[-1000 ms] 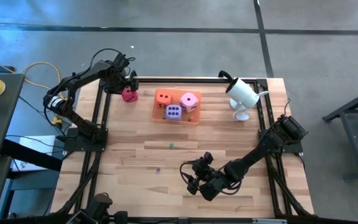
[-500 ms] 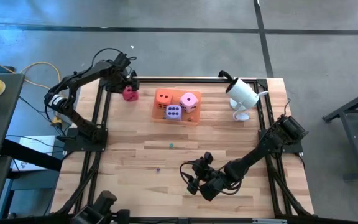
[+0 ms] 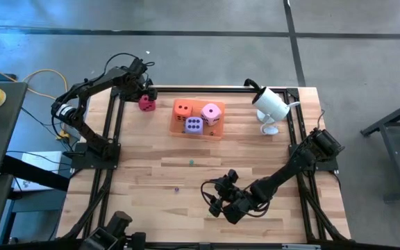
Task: Pick & Place Dice
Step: Put the large red die into the orange bin
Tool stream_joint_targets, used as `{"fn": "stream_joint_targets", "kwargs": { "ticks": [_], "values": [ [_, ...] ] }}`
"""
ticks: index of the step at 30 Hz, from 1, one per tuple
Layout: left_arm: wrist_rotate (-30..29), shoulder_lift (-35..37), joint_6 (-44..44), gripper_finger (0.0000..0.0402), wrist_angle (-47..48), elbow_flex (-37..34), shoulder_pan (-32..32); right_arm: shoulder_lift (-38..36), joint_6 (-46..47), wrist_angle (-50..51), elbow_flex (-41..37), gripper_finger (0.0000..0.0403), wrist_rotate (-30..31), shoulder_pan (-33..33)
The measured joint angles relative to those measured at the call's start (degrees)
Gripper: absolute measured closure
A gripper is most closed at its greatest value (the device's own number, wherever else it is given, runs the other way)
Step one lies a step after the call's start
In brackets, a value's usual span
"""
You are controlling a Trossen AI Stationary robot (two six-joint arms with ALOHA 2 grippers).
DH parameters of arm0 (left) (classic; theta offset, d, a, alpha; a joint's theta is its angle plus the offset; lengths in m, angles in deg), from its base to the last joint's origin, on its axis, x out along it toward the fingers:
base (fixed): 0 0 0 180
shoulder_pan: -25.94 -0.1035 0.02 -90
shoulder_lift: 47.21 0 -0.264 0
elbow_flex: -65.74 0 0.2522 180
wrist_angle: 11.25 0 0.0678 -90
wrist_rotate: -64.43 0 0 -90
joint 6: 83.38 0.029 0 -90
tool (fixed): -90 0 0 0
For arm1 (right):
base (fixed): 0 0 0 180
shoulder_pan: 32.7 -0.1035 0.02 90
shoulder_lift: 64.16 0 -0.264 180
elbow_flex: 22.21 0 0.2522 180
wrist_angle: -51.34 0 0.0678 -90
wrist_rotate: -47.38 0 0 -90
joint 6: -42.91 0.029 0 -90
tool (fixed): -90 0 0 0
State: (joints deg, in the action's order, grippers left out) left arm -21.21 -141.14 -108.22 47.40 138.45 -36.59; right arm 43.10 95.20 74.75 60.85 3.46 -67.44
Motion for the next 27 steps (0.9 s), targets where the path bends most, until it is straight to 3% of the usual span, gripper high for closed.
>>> {"fn": "stream_joint_targets", "kwargs": {
  "ticks": [17, 27],
  "values": [
    [-1.94, 0.0, 4.05, 0.0022, -1.52, -0.45, 1.59, 0.0, -0.42, 0.11, 0.0, 0.0145, 0.02, 0.02],
    [-11.12, 0.02, 4.25, 0.0022, -4.37, -0.87, 6.17, 0.0, -0.46, 0.07, 0.01, 0.0145, 0.02, 0.02]
  ]
}}
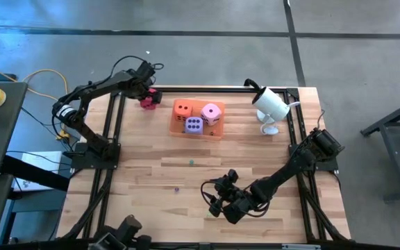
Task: Pick & Place Dice
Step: Put the large red die into the orange bin
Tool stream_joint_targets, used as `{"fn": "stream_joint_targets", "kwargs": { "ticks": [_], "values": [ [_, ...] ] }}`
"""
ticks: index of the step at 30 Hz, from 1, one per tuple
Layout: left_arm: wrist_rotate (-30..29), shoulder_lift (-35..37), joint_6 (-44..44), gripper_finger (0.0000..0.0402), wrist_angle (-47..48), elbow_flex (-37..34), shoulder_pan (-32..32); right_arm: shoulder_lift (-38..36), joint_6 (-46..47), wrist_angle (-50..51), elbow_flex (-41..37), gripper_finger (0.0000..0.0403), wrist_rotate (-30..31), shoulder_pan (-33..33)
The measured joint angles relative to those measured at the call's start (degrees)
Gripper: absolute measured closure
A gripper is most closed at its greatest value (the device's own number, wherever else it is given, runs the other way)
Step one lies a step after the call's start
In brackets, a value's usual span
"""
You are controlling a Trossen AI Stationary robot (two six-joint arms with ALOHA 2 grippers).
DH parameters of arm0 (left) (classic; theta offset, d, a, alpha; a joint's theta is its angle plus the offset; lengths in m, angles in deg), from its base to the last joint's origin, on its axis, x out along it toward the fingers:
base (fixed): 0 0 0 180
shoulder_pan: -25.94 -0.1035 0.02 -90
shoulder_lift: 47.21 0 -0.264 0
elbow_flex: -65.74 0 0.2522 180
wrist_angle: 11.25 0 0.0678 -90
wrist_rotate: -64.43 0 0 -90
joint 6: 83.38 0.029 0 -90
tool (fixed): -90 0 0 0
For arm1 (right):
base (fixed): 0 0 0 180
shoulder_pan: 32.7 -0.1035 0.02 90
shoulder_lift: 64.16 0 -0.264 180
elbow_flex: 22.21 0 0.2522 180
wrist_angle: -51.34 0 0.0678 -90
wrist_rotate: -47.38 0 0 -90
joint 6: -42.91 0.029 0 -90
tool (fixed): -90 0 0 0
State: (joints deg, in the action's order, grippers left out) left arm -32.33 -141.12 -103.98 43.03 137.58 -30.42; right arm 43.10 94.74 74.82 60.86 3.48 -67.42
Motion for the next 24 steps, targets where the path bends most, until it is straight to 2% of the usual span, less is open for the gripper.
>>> {"fn": "stream_joint_targets", "kwargs": {
  "ticks": [8, 17, 24],
  "values": [
    [-2.35, -2.16, -0.27, 0.0024, -0.5, 0.19, 0.91, 0.0, 0.0, -0.02, -0.01, 0.0145, -0.02, 0.0],
    [-4.72, -2.43, -0.68, 0.006, -2.77, -0.03, 1.59, 0.0, 0.0, -0.02, -0.01, 0.0145, -0.02, -0.02],
    [-5.12, -2.43, -0.78, 0.0066, -3.55, -0.42, 1.57, 0.0, 0.0, -0.04, -0.01, 0.0145, -0.02, -0.04]
  ]
}}
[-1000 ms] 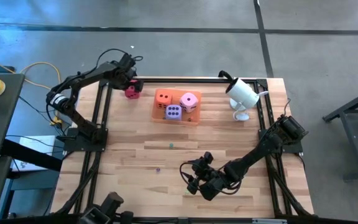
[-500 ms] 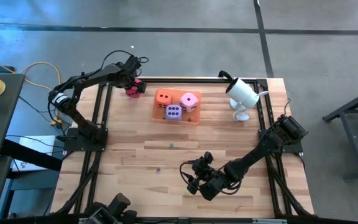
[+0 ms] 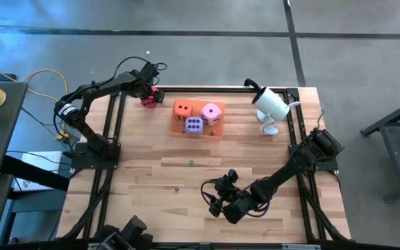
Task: Pick & Place Dice
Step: Put the large red die into the orange bin
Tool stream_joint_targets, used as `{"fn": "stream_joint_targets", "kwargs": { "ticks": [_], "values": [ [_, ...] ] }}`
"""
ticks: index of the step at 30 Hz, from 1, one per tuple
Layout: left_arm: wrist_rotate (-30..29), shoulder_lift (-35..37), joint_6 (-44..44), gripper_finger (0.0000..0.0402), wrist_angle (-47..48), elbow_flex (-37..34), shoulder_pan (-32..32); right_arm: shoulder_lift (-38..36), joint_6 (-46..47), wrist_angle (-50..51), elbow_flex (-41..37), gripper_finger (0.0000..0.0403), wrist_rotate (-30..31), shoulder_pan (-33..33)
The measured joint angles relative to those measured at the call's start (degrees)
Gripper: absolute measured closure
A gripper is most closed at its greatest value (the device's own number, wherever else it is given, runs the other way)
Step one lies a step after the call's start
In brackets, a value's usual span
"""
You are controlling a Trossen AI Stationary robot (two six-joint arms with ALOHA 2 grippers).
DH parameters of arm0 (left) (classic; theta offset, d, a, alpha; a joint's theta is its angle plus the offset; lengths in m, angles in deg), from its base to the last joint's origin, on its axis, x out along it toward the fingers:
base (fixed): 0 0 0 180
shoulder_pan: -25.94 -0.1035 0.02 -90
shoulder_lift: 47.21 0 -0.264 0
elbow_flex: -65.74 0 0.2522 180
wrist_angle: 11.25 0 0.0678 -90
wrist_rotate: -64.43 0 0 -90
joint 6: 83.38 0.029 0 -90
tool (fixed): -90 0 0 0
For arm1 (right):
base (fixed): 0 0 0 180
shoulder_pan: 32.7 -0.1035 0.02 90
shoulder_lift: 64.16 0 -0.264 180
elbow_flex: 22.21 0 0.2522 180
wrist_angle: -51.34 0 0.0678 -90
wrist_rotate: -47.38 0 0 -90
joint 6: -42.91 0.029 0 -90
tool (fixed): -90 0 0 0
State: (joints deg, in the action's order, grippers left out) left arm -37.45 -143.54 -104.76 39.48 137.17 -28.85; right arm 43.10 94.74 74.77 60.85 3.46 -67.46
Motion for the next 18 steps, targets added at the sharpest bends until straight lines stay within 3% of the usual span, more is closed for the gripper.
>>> {"fn": "stream_joint_targets", "kwargs": {
  "ticks": [18],
  "values": [
    [-6.43, -0.2, 1.63, 0.009, -5.71, -1.77, 1.71, 0.0, 0.0, -0.09, 0.0, 0.0145, -1.27, -0.11]
  ]
}}
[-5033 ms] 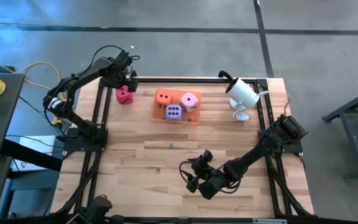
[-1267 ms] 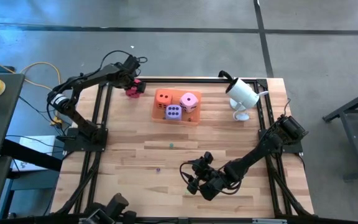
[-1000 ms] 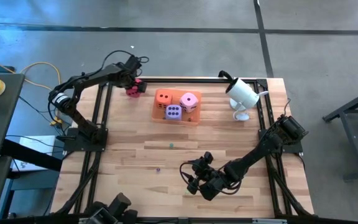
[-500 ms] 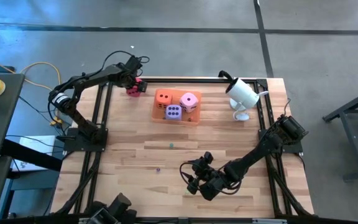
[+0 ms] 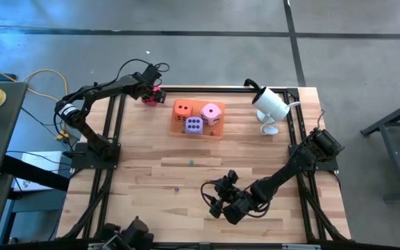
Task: Pick & Place Dice
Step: Put the large red die into the orange bin
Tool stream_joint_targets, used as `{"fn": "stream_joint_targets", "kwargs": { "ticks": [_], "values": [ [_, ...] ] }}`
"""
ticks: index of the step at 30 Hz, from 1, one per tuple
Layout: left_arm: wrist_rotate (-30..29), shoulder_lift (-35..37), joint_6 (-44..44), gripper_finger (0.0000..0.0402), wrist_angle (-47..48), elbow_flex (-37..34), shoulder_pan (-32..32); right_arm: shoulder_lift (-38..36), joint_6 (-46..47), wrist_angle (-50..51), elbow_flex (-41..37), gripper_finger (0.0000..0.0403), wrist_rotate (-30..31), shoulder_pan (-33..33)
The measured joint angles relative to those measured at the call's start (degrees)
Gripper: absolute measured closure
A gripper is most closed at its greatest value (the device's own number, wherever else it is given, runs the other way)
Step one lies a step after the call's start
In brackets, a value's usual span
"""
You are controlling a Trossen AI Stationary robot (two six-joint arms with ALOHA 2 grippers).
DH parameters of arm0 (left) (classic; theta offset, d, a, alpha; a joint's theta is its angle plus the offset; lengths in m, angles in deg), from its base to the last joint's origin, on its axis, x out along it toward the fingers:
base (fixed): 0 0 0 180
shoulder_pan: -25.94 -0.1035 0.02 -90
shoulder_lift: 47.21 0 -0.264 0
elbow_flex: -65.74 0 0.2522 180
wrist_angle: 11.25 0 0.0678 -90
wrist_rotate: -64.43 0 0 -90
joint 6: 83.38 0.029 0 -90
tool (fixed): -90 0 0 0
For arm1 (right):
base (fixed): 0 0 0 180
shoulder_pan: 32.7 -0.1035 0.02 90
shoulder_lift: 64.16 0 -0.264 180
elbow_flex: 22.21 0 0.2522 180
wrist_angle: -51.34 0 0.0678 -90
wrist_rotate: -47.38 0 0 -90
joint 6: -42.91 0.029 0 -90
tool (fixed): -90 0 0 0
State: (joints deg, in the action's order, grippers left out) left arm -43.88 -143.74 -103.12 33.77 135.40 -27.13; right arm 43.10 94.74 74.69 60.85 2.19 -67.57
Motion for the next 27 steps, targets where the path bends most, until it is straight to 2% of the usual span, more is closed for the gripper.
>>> {"fn": "stream_joint_targets", "kwargs": {
  "ticks": [5, 11, 16, 24, 27],
  "values": [
    [1.0, 1.12, 0.82, 0.0094, 1.08, -0.24, 0.89, 0.0, 0.0, 0.02, 0.0, 0.0145, 0.0, 0.03],
    [1.67, 7.4, 2.68, 0.0107, 3.38, -0.81, 3.64, 0.0, 0.0, 0.02, 0.0, 0.0145, 0.0, 0.15],
    [3.17, 15.84, 3.7, 0.0109, 9.55, -1.2, 7.35, 0.0, 0.0, -0.07, 0.0, 0.0145, 0.0, 0.15],
    [3.45, 32.78, 2.79, 0.0109, 13.57, -0.96, 15.05, 0.0, 0.0, -0.11, 0.0, 0.0145, 0.0, 0.15],
    [8.06, 38.09, 0.62, 0.0109, 13.82, -0.92, 18.8, 0.0, 0.0, -0.11, 0.0, 0.0145, 0.08, 0.17]
  ]
}}
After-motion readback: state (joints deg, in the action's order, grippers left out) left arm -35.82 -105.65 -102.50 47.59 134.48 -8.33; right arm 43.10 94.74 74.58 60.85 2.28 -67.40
